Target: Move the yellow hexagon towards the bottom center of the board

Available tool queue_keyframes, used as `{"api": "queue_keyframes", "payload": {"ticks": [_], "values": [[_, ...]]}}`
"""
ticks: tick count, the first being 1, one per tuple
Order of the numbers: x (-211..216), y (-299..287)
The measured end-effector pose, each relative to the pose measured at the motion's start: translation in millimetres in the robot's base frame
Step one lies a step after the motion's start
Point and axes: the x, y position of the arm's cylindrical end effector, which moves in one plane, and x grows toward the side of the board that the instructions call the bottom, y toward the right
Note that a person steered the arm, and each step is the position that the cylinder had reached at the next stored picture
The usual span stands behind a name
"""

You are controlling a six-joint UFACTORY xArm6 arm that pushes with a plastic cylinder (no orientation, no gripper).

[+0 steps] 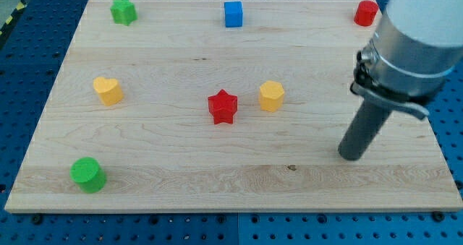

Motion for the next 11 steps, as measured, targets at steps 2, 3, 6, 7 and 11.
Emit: {"api": "queue_keyframes", "payload": {"ticks": [2,3,6,7,11], "values": [[-69,-2],[-113,-14],[-127,-114],[-108,-113],[-75,-107]]}}
